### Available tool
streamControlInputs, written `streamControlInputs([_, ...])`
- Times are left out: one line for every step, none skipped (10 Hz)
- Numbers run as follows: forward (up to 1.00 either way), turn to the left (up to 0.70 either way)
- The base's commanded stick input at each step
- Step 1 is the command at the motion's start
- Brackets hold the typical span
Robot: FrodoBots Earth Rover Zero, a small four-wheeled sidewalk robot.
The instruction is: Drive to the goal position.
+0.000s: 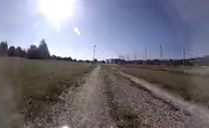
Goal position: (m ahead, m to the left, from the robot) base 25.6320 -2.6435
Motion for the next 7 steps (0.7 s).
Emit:
streamControlInputs([0.5, 0.0])
streamControlInputs([0.5, 0.0])
streamControlInputs([0.5, 0.0])
streamControlInputs([0.5, 0.0])
streamControlInputs([0.5, 0.0])
streamControlInputs([0.5, 0.0])
streamControlInputs([0.5, 0.0])
